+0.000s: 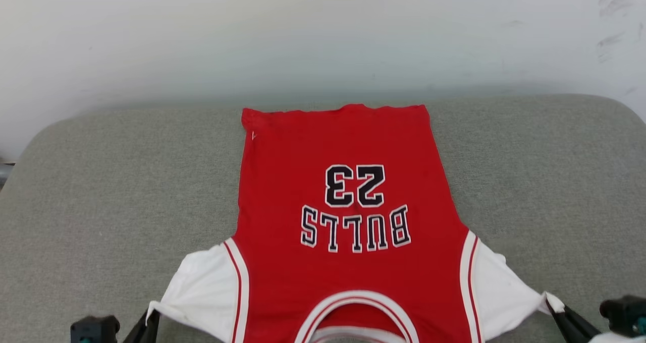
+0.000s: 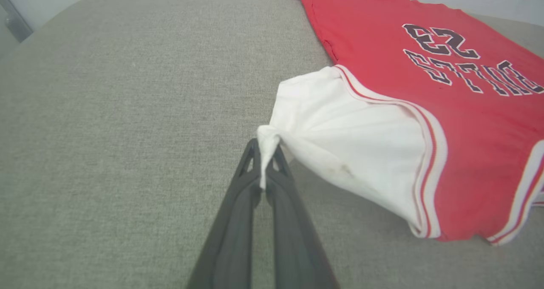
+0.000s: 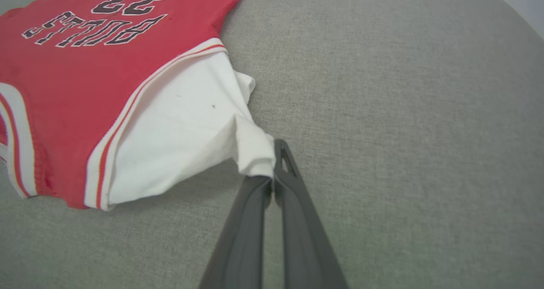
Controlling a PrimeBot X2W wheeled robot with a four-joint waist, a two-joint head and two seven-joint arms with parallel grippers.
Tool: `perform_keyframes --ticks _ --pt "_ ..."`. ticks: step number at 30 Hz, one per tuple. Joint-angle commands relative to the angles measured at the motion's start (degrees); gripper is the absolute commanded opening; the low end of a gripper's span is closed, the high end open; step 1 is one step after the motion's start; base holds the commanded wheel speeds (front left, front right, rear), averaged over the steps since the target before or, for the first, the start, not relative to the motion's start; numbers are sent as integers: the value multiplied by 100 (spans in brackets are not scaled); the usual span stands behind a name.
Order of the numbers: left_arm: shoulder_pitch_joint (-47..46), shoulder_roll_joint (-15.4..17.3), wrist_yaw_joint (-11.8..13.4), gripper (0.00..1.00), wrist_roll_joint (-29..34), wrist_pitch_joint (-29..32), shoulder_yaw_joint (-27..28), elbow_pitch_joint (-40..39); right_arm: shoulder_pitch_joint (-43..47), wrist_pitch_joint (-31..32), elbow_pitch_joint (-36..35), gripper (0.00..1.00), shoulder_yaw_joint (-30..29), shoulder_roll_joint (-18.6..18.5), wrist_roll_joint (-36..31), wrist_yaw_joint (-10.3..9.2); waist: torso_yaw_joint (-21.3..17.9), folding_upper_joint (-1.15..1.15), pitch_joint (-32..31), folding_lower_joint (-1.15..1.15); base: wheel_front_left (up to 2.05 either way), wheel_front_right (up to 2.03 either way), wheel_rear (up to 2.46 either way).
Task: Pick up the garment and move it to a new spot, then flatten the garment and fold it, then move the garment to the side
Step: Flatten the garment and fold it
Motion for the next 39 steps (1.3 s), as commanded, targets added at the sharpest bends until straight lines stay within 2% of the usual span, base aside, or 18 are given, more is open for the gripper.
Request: perform_keyframes --ticks 1,8,13,14,15,21,28,33,39 --pt "117 1 12 0 -35 -27 35 24 159 47 -49 0 -100 13 -39 -10 -17 0 -23 1 0 0 0" --pt "547 -86 69 0 -62 -27 92 -37 956 276 -318 0 -689 193 -380 -11 -16 0 -60 1 0 0 0" --pt "482 -190 24 0 9 -27 51 -82 1051 358 -518 0 -978 439 -458 -10 28 0 -58 1 0 0 0" --pt "454 -207 17 0 21 -27 56 -98 1031 392 -550 46 -1019 475 -501 -10 33 0 -56 1 0 0 0" --pt "435 -223 28 0 26 -27 59 -108 997 384 -596 100 -1051 488 -541 -10 38 0 -54 1 0 0 0" --pt "311 -296 46 0 179 -27 4 -257 732 346 -915 100 -1546 359 -639 -10 133 0 -12 1 0 0 0" --pt "97 -428 48 0 448 -26 90 -603 14 606 -1890 100 -2455 6 -785 -9 407 0 244 1 0 0 0" --pt "-191 -552 -2 0 681 -26 187 -765 -995 1168 -2471 100 -2495 -290 -851 -9 669 0 620 1 0 0 0" --pt "-580 -834 -109 0 999 -22 269 -914 -2514 2027 -2621 100 -2279 -454 -462 -10 1011 0 1188 1 0 0 0"
